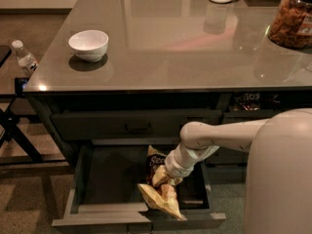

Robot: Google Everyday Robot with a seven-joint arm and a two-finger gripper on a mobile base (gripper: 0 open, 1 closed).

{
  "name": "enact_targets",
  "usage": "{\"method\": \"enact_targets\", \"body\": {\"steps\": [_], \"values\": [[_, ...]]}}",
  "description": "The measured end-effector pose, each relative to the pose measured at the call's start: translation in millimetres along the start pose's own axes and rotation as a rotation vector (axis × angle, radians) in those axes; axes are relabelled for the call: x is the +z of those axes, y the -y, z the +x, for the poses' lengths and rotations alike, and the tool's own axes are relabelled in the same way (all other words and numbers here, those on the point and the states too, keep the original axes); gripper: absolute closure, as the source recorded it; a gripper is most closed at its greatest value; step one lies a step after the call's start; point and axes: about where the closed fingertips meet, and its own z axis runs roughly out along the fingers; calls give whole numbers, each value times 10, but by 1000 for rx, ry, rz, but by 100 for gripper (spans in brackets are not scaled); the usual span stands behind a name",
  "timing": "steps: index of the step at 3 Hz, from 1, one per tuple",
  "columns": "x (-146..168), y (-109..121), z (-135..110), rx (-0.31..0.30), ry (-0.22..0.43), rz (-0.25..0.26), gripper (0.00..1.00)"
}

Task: Place brown chip bag into middle drawer

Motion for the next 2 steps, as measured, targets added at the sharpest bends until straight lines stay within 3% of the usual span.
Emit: {"method": "enact_targets", "body": {"steps": [2], "values": [[292,-202,-202,-57,9,-44,100]]}}
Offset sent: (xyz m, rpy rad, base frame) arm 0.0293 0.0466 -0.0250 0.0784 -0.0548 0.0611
